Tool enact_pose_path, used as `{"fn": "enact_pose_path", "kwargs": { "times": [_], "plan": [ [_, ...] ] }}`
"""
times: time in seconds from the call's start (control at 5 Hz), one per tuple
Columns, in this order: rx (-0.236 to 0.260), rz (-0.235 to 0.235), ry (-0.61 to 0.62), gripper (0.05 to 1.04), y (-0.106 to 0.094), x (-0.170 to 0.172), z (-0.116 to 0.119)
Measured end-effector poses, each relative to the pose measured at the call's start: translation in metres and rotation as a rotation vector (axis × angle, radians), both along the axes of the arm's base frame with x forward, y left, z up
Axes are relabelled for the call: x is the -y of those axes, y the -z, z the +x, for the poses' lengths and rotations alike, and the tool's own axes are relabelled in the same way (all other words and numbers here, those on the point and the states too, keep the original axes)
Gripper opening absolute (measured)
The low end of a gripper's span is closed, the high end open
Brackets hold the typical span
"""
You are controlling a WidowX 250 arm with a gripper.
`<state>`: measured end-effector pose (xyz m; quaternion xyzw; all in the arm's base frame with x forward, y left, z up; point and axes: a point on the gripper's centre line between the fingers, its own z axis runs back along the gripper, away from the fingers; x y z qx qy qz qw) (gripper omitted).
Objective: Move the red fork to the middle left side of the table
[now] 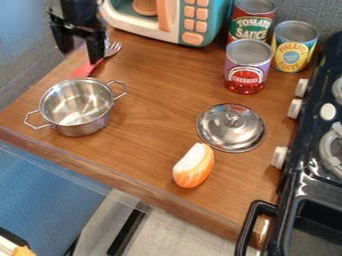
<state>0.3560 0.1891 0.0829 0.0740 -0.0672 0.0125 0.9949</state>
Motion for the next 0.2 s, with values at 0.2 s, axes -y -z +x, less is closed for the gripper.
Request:
{"fn": "enact_pose_path", "kwargs": {
  "times": [0.2],
  "plan": [
    [-0.001, -0.003, -0.006, 1.001, -0.0056, 0.0026, -0.0037]
  ]
}}
